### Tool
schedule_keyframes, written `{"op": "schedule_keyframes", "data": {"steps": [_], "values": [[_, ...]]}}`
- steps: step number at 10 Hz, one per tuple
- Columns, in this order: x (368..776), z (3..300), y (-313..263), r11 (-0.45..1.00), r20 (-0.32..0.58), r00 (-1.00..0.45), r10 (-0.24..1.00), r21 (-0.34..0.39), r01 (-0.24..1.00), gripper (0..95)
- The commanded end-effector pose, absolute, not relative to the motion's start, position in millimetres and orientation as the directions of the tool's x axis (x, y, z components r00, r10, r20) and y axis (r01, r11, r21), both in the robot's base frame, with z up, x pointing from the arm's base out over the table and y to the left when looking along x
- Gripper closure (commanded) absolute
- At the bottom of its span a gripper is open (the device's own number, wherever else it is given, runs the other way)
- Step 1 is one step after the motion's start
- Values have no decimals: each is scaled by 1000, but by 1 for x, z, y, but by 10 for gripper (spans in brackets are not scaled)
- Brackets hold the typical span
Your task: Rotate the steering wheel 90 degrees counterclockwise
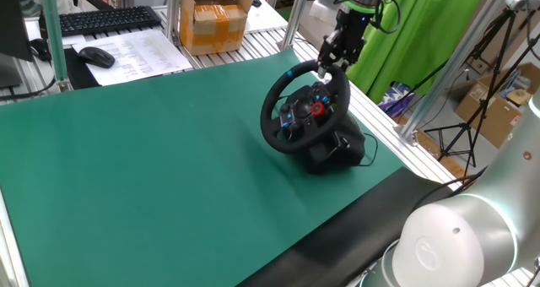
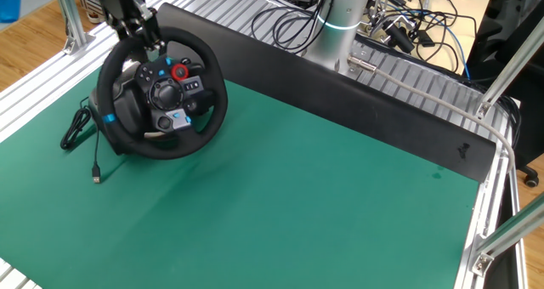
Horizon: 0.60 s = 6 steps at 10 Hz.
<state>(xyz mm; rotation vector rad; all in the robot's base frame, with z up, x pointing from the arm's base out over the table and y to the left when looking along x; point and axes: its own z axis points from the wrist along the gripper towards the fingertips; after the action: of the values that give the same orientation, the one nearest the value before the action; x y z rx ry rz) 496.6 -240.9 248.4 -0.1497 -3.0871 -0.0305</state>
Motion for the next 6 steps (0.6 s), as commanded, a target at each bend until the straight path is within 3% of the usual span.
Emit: {"op": "schedule_keyframes", "data": {"steps": [1,2,6], "values": [[496,254,-233,994,52,-992,111,14,112,0],[494,258,-227,992,52,-990,128,13,128,190],[489,271,-205,989,54,-987,150,7,151,190]]}}
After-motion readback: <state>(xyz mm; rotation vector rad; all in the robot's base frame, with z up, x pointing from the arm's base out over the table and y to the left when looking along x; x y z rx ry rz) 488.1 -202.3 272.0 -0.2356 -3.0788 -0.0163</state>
